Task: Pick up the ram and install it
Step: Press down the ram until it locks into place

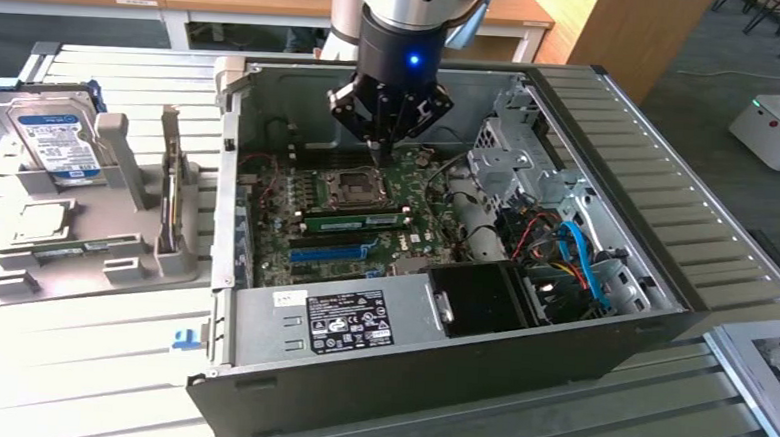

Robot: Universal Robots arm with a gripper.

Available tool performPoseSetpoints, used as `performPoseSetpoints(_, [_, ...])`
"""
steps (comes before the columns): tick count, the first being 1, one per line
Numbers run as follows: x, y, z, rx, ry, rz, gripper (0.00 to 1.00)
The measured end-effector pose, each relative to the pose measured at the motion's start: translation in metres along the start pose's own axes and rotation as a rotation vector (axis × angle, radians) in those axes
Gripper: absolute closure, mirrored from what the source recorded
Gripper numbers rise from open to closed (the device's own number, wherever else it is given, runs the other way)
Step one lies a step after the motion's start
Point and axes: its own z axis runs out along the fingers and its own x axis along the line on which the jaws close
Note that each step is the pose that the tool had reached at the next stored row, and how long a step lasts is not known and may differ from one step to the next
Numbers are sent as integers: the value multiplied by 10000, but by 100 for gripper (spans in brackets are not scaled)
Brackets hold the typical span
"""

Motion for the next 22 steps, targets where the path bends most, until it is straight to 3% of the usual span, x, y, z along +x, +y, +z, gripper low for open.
performPoseSetpoints(22, [26, 1, 5, 5, 34, 324, 90])
